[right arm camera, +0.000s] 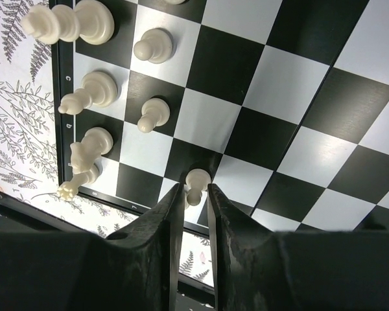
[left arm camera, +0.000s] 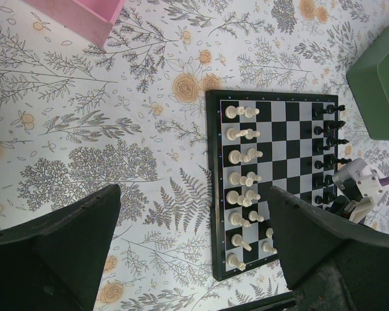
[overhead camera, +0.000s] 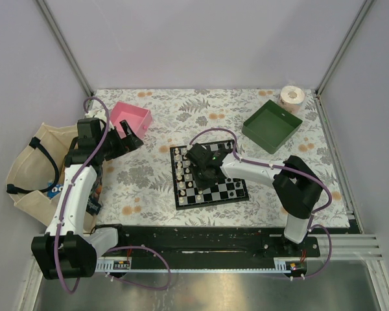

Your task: Set up the chess pieces on the board

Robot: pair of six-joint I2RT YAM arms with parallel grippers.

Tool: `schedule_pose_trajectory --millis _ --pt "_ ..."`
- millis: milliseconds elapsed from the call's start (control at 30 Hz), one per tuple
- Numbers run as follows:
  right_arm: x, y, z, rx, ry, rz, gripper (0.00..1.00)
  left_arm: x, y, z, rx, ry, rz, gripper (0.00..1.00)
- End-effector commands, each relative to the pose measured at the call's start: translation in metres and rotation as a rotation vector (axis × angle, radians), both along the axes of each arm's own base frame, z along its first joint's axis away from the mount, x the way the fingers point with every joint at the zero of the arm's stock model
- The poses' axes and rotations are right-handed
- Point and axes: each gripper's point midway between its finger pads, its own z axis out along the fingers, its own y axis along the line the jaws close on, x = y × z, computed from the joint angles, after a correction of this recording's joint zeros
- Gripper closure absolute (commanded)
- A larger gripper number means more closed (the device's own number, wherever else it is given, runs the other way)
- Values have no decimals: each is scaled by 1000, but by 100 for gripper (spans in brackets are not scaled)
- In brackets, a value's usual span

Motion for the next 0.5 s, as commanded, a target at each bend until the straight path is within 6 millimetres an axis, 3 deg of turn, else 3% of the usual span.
schedule_pose_trajectory --millis 0,267,467 --pt "-4 10 12 48 -12 10 72 4 -2 10 -5 -47 -21 1" --pt "-3 15 16 55 -22 20 86 5 -2 12 -4 -51 -20 1" --pt "3 27 28 84 -50 35 89 4 -2 11 -4 -51 -20 1"
